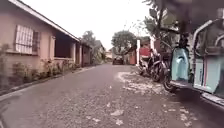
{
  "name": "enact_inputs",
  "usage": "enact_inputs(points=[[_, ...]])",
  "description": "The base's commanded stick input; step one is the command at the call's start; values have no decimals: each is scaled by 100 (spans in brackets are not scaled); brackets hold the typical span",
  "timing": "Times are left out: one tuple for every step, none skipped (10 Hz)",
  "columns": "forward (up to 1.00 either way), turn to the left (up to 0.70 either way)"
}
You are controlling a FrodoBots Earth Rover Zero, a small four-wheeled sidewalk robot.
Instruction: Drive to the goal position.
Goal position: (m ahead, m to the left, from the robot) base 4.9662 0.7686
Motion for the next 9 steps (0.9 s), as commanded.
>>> enact_inputs(points=[[70, 7], [70, 7], [70, 7], [70, 7], [70, 7], [70, 7], [70, 7], [70, 7], [70, 7]])
